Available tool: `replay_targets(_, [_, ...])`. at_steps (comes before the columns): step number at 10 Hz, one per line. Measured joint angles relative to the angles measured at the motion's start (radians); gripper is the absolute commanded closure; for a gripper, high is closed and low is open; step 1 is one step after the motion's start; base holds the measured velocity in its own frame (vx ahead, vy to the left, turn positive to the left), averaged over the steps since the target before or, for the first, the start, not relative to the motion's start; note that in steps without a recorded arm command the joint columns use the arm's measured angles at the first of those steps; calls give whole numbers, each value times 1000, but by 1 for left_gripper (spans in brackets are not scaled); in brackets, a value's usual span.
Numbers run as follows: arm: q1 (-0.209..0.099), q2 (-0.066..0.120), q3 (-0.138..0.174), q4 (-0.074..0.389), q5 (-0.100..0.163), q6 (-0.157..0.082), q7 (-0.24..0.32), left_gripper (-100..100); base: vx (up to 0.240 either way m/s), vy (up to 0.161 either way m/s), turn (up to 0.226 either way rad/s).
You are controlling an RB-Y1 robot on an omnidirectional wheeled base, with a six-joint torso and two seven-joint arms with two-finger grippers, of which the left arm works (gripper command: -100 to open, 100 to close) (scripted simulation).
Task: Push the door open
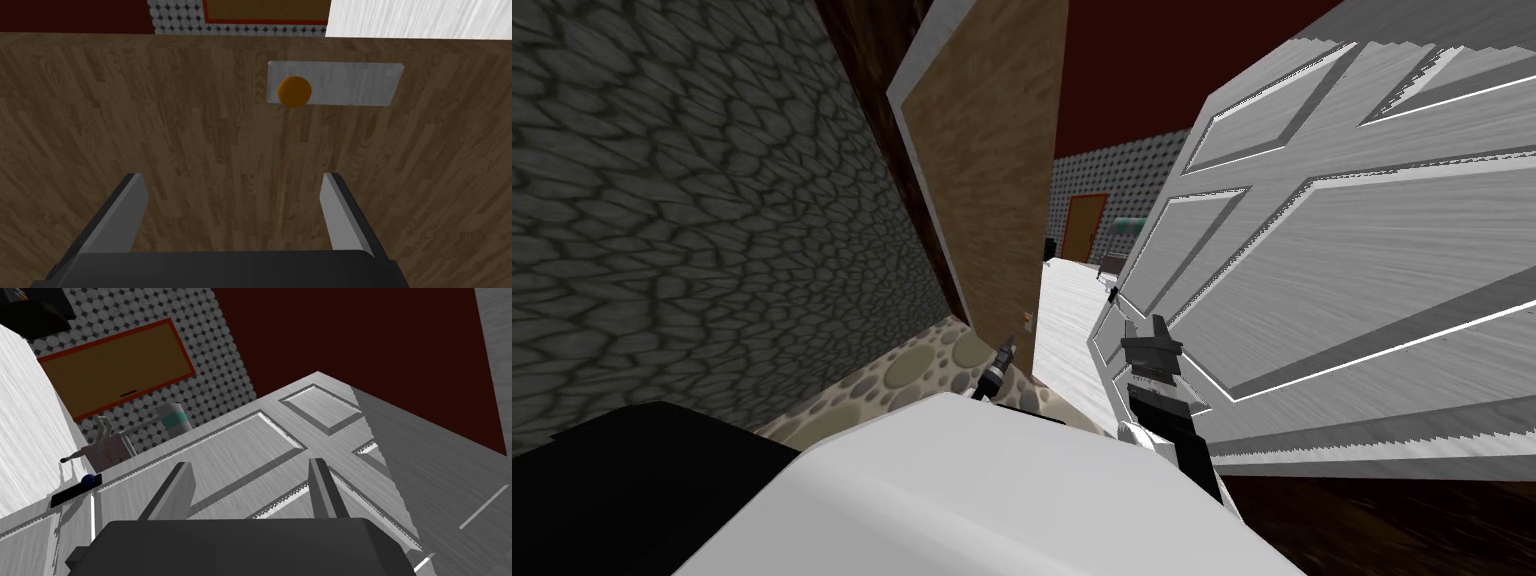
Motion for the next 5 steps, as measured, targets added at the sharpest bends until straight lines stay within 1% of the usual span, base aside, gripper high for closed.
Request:
replay_targets(1, [-4, 0, -7, 16, 0, -2, 1, -100, 68, 98, -67])
replay_targets(3, [-16, -3, -19, 58, -1, -15, 1, -100, 68, 89, -64])
replay_targets(4, [-26, -6, -23, 86, 0, -25, 0, -100, 96, 95, -86])
replay_targets(5, [-30, -6, -32, 101, -1, -27, 1, -100, 101, 87, -67])
